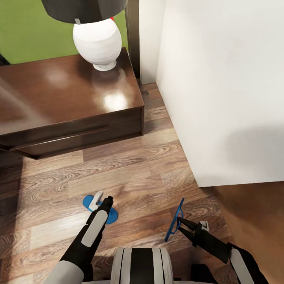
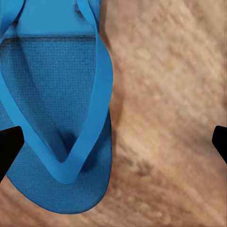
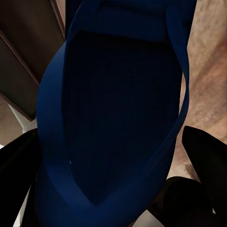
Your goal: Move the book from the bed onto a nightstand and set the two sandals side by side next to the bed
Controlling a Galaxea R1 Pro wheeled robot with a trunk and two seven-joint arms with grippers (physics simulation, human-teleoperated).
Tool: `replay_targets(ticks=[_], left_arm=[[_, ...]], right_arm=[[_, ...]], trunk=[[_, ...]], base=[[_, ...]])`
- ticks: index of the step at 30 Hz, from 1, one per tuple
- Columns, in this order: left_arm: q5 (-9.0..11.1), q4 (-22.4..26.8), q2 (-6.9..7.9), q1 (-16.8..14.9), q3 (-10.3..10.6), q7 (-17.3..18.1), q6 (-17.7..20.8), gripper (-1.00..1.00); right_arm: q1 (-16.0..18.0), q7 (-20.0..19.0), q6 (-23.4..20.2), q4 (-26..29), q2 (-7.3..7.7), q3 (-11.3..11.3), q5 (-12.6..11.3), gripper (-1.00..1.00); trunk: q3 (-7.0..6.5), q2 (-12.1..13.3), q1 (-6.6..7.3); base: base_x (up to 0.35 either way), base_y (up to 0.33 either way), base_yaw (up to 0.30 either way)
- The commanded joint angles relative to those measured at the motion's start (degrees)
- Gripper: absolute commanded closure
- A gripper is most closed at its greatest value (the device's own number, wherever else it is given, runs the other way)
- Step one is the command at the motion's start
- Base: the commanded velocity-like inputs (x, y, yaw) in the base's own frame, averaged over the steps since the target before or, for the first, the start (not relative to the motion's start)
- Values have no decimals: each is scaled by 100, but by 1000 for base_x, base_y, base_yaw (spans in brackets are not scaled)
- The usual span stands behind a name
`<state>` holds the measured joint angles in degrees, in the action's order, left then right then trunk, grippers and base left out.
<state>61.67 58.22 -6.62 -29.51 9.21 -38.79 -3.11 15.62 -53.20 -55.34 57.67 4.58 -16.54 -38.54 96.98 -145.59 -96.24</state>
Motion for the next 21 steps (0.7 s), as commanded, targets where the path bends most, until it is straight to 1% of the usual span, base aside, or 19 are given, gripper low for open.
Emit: replay_targets(ticks=[1, 6, 9, 21], left_arm=[[47, 6, 2, -2, 11, -23, -32, -100], [47, 6, 2, -2, 11, -23, -32, -100], [47, 6, 2, -2, 6, -25, -37, -100], [39, 6, -2, -2, -4, -70, -102, -100]], right_arm=[[2, -27, -20, -1, -1, -7, 13, 100], [2, -28, -20, -1, -1, -7, 13, 100], [2, -27, -20, -1, -1, -7, 13, 100], [2, -27, -20, -1, -1, -7, 13, 100]], trunk=[[3, -1, 1], [3, -1, 1], [69, -5, -7], [69, -5, -7]], base=[[3, -2, 0], [1, 0, 0], [0, 0, 0], [0, 0, 0]])
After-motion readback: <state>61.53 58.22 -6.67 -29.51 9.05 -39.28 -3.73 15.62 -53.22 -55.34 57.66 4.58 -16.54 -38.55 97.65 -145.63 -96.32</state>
